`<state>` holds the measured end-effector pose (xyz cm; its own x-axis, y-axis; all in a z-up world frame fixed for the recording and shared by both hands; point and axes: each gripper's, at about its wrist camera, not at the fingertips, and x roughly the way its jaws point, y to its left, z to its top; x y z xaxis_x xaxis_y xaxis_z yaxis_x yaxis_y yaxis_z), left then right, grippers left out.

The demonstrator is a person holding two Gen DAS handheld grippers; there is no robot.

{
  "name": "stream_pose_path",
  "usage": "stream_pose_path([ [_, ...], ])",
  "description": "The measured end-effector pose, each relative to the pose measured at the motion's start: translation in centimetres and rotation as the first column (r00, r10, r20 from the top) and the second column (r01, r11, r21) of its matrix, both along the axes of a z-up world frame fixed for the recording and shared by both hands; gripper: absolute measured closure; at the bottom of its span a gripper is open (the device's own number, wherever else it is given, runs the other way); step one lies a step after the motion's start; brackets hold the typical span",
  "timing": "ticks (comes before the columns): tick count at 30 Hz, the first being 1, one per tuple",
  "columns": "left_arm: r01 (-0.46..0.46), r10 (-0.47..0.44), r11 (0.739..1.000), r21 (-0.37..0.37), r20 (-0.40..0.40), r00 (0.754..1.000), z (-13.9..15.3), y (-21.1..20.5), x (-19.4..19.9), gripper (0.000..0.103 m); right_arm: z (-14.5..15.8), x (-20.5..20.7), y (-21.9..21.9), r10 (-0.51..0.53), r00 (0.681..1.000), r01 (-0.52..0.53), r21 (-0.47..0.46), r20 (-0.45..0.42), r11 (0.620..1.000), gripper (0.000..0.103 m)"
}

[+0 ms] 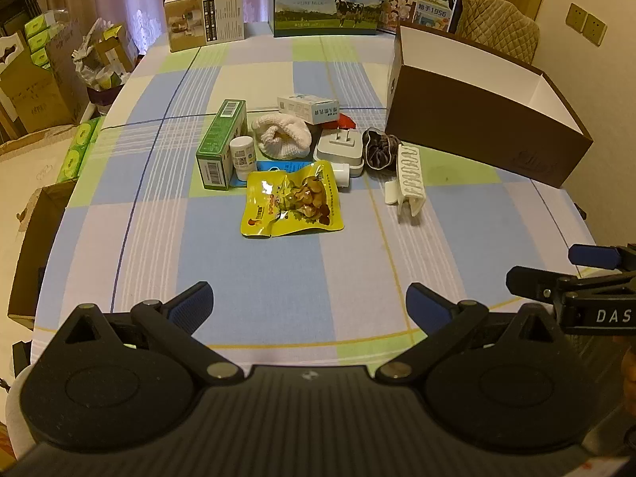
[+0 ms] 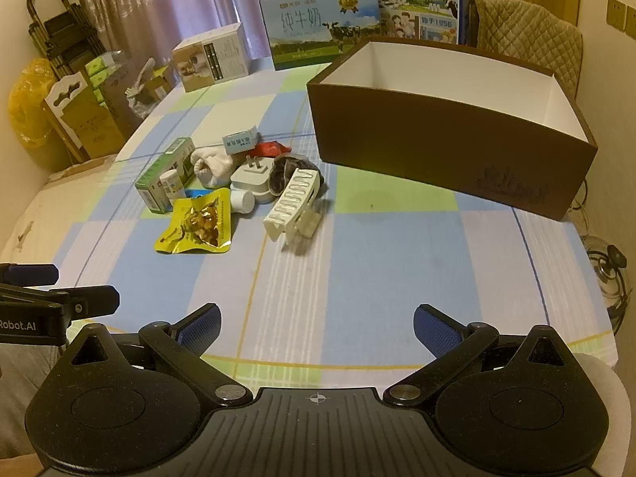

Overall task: Organize objects
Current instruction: 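Move both tools toward the items on the table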

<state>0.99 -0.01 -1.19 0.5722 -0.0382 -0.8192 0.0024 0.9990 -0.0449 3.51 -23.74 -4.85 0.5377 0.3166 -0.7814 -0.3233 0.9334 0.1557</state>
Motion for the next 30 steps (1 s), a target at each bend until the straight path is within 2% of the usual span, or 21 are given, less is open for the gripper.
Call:
stream_pose_path([
  [30,0.0,0.0,1.0,0.002,-0.015,1.0,-0.85,0.02,0.99,0.001,-0.76,0.68,0.05,0.003,1.0,-0.003,-0.016,-0.018,1.0,0.002],
])
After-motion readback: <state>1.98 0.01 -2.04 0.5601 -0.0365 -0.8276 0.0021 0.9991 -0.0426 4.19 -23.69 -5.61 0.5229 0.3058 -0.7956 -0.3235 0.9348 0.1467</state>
